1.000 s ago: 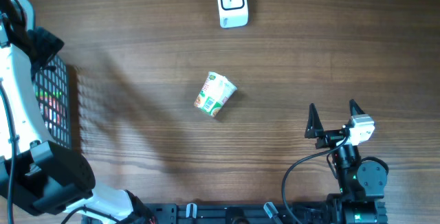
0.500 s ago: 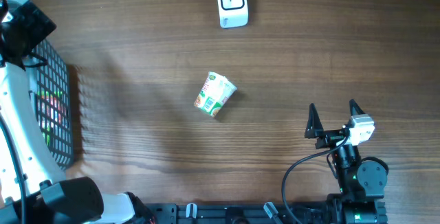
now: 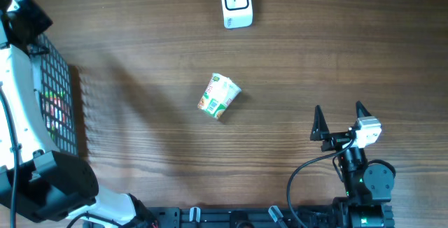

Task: Scan the item barcode

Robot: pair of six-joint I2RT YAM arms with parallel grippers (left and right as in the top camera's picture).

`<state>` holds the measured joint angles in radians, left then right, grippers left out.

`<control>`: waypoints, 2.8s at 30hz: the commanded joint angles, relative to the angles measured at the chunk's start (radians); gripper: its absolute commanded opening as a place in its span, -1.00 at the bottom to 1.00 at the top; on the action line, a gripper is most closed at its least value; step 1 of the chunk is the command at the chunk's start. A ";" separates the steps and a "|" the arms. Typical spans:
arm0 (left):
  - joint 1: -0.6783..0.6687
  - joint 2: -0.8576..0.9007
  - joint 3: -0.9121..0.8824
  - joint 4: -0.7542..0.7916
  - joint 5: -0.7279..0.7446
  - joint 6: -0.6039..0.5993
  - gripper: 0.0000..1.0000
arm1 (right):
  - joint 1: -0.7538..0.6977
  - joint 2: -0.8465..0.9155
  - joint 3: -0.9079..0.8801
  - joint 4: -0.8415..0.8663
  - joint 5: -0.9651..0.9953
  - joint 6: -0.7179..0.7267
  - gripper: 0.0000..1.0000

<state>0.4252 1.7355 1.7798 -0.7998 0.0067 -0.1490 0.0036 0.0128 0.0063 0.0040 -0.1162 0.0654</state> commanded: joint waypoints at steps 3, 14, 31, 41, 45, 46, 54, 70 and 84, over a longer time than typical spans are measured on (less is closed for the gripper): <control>-0.013 -0.016 0.005 -0.025 0.150 -0.011 -0.71 | -0.001 -0.005 -0.001 0.004 -0.015 -0.011 0.99; 0.156 -0.225 0.017 -0.108 -0.018 -0.447 0.37 | -0.001 -0.005 -0.001 0.005 -0.015 -0.011 0.99; 0.515 -0.367 0.014 -0.497 -0.248 -0.540 0.69 | -0.001 -0.005 -0.001 0.005 -0.015 -0.011 0.99; 0.515 -0.411 -0.094 -0.633 -0.388 -0.603 0.34 | -0.001 -0.005 -0.001 0.005 -0.015 -0.011 1.00; 0.516 -0.380 -0.145 -0.629 -0.424 -0.587 0.32 | -0.001 -0.005 -0.001 0.004 -0.015 -0.011 1.00; 0.516 -0.372 -0.145 -0.631 -0.425 -0.587 0.33 | -0.001 -0.005 -0.001 0.004 -0.015 -0.011 1.00; 0.516 -0.359 -0.145 -0.650 -0.427 -0.480 0.47 | -0.001 -0.005 -0.001 0.005 -0.015 -0.011 0.99; 0.516 -0.359 -0.221 -0.718 -0.424 -0.488 0.25 | -0.001 -0.005 -0.001 0.005 -0.015 -0.011 0.99; 0.516 -0.359 -0.223 -0.553 -0.462 -0.377 -0.41 | -0.001 -0.005 -0.001 0.005 -0.015 -0.011 1.00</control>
<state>0.9428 1.3754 1.5581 -1.3823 -0.4492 -0.5728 0.0036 0.0128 0.0063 0.0036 -0.1162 0.0650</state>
